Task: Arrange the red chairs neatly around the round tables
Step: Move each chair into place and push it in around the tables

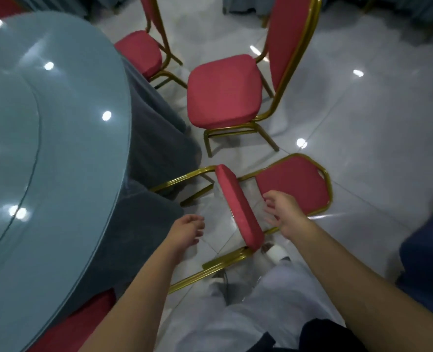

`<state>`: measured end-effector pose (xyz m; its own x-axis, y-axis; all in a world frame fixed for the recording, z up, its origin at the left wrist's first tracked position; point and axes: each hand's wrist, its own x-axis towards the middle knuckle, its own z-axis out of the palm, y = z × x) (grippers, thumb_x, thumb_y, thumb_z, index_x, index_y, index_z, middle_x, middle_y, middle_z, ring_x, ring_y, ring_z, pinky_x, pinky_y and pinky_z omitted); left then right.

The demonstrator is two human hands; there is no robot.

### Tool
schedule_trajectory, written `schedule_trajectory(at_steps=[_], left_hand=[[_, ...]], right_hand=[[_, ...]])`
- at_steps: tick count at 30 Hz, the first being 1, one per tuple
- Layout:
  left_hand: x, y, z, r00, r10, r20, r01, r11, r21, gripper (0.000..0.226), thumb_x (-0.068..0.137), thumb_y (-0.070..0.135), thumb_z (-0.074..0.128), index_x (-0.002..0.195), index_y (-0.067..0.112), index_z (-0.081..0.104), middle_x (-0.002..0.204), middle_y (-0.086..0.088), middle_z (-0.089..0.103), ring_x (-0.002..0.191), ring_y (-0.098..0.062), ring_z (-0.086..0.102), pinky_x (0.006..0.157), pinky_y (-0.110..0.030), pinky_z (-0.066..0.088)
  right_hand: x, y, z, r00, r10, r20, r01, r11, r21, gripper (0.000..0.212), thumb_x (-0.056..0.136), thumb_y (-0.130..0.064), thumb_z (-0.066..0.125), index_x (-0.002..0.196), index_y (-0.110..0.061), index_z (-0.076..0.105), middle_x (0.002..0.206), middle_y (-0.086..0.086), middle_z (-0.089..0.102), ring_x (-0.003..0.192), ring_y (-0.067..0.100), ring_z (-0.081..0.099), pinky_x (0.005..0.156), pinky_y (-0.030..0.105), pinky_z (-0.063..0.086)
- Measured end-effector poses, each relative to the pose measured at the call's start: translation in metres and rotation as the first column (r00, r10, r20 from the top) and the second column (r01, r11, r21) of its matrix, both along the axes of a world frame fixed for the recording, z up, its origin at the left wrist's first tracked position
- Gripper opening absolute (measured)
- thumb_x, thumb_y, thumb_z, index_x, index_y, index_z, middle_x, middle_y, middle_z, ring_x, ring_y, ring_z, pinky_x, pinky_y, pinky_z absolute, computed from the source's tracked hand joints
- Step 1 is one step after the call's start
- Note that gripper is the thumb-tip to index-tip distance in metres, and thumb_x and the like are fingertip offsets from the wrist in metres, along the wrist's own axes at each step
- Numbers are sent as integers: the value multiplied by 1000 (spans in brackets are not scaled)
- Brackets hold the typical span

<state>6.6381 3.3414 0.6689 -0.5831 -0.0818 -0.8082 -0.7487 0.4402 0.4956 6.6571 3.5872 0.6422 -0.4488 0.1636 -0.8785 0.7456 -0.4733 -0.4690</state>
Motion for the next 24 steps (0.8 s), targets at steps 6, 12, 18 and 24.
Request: schedule_trajectory(at_steps=[6, 12, 18, 24], left_hand=[[-37, -19, -69, 831, -555, -33, 551, 830, -84, 21, 94, 18, 59, 115, 23, 59, 112, -5, 64, 90, -16, 63, 72, -26, 51], [-91, -23, -188, 725, -679, -114, 627, 720, -298, 33, 95, 27, 61, 128, 22, 58, 129, -4, 61, 107, -16, 59, 86, -29, 45], [-180, 39, -276, 617, -752, -232, 584, 636, -504, 49, 90, 45, 62, 130, 18, 52, 125, -6, 59, 106, -26, 62, 96, -51, 52], [-266, 86, -332, 709, -699, 93, 678, 641, -360, 50, 90, 43, 63, 128, 12, 58, 128, -17, 61, 111, -34, 62, 94, -47, 52]], right_hand=[[59, -24, -57, 936, -287, 202, 269, 956, 112, 12, 92, -22, 61, 101, -13, 63, 108, 12, 61, 85, 22, 60, 77, 43, 56], [112, -74, -196, 787, -323, 526, 411, 910, -58, 14, 84, -27, 64, 93, -18, 60, 100, 10, 49, 86, 28, 53, 81, 44, 49], [98, -85, -328, 758, -370, 537, 512, 848, -139, 27, 83, -42, 69, 95, -18, 66, 96, 14, 62, 80, 33, 63, 62, 49, 57], [77, -78, -403, 818, -281, 501, 528, 711, -463, 59, 84, -57, 66, 130, -21, 64, 122, 16, 69, 110, 39, 66, 82, 48, 56]])
